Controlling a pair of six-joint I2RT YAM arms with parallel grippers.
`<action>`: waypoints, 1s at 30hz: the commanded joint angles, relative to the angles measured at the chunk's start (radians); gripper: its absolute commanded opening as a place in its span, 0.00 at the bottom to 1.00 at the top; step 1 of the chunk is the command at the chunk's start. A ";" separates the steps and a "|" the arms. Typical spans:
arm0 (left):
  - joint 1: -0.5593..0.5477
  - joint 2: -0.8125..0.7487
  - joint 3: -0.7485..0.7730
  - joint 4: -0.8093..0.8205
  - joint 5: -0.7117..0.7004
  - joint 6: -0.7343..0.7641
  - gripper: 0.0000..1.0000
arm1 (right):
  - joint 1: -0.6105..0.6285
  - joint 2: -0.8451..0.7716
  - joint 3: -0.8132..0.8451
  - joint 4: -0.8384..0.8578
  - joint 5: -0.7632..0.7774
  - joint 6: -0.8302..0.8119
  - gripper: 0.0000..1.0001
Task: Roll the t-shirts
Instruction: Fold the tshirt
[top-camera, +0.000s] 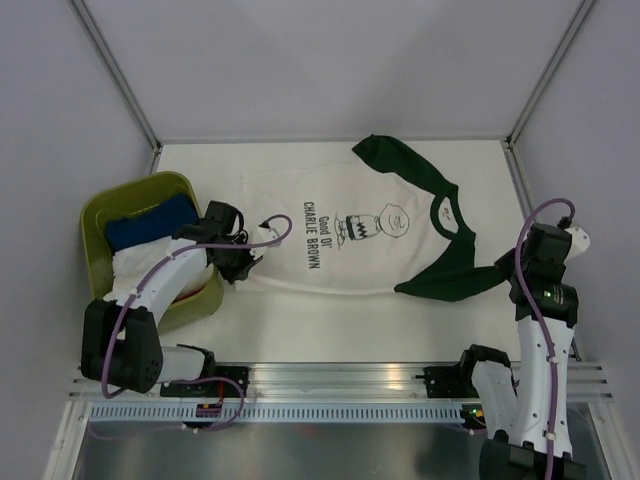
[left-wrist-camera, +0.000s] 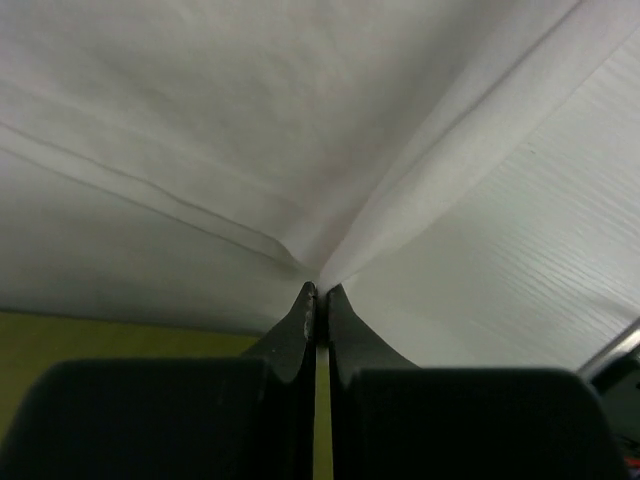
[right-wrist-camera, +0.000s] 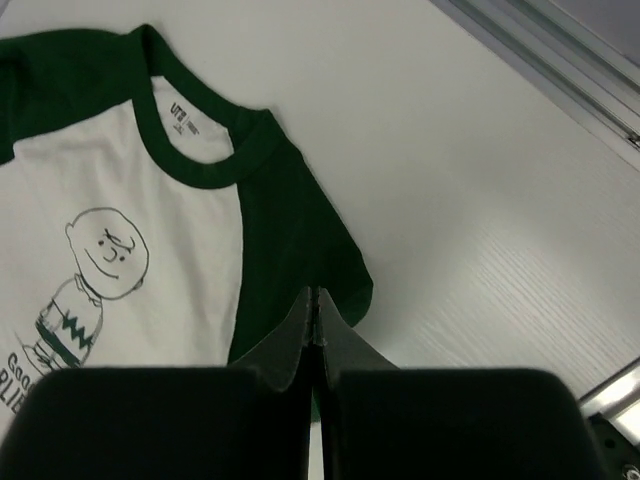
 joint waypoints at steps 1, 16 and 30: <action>0.002 -0.101 0.006 -0.111 0.115 0.075 0.02 | 0.000 -0.065 0.049 -0.114 0.074 0.046 0.00; 0.010 0.177 0.220 0.080 -0.047 -0.175 0.02 | 0.162 0.435 0.070 0.489 -0.094 -0.066 0.01; 0.009 0.118 0.145 0.011 -0.286 -0.155 0.02 | 0.176 0.812 0.255 0.587 -0.192 -0.135 0.01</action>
